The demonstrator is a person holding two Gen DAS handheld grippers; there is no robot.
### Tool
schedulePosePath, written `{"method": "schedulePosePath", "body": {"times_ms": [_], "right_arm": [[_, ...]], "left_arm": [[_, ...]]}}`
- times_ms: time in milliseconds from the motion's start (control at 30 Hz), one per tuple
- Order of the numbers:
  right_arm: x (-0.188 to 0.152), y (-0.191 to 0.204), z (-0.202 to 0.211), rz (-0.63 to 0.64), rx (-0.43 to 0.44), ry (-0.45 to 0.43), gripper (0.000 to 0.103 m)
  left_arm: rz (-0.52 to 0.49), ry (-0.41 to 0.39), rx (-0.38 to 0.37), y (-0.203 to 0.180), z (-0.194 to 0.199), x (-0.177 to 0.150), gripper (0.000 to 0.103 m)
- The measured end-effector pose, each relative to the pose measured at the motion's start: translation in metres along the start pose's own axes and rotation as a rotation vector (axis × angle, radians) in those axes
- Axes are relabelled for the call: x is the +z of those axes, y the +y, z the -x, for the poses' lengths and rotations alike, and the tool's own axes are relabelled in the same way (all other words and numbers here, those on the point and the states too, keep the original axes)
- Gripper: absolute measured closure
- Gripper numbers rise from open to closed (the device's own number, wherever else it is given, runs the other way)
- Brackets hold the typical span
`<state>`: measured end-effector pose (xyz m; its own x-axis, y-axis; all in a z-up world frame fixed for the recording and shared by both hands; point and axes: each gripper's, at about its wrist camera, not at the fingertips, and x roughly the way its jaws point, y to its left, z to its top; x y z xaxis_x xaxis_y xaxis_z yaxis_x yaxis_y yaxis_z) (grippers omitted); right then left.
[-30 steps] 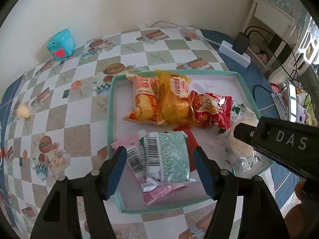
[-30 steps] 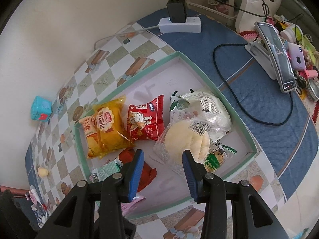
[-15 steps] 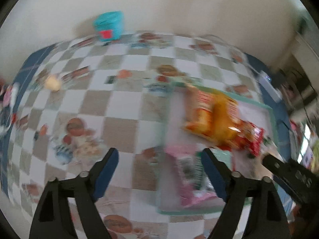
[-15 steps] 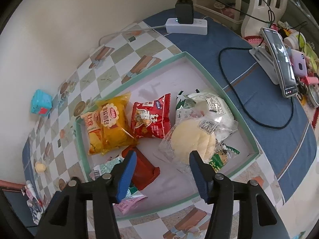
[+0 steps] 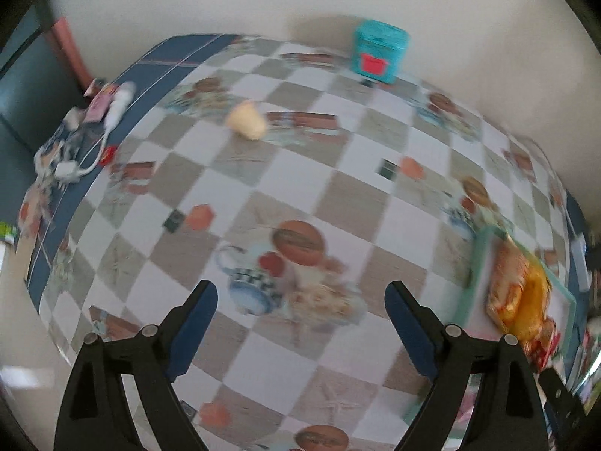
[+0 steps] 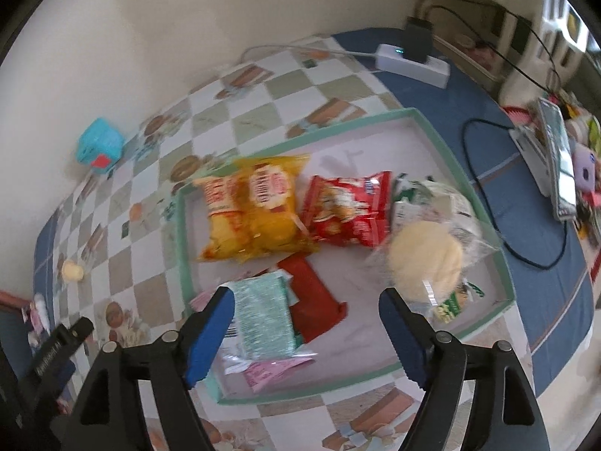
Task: Organize snacks
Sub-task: 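Move left tool to the red candy while right tool approaches the pudding cup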
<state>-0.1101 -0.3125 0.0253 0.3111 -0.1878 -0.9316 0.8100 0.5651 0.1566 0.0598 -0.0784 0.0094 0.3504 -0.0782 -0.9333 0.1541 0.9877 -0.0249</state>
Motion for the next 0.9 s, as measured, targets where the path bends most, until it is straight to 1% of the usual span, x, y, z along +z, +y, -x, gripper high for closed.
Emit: {"method": "schedulePosePath", "body": {"times_ms": [33, 100, 200, 433, 567, 733, 800, 900], "right_arm": [[-0.001, 0.004, 0.001, 0.013, 0.005, -0.007, 0.000], [-0.003, 0.012, 0.003, 0.035, 0.011, -0.016, 0.000], [-0.006, 0.024, 0.003, 0.074, 0.023, -0.017, 0.000], [-0.016, 0.049, 0.004, 0.141, 0.042, -0.032, 0.000], [-0.024, 0.067, 0.004, 0.186, 0.055, -0.038, 0.000], [-0.033, 0.090, 0.004, 0.237, 0.094, -0.045, 0.000], [-0.035, 0.099, 0.003, 0.255, 0.117, -0.051, 0.000], [-0.038, 0.113, 0.001, 0.283, 0.129, -0.064, 0.000]], "left_arm": [[0.019, 0.007, -0.004, 0.007, -0.001, 0.002, 0.012], [0.049, 0.016, -0.003, 0.019, -0.003, 0.006, 0.012], [0.074, 0.009, 0.022, 0.035, -0.003, 0.011, 0.012], [0.133, -0.029, 0.121, 0.081, 0.001, 0.021, 0.012], [0.164, -0.031, 0.153, 0.103, 0.000, 0.025, 0.012], [0.171, -0.037, 0.140, 0.115, 0.002, 0.030, 0.012], [0.166, -0.045, 0.130, 0.119, 0.004, 0.032, 0.012], [0.172, -0.049, 0.106, 0.129, 0.005, 0.037, 0.012]]}}
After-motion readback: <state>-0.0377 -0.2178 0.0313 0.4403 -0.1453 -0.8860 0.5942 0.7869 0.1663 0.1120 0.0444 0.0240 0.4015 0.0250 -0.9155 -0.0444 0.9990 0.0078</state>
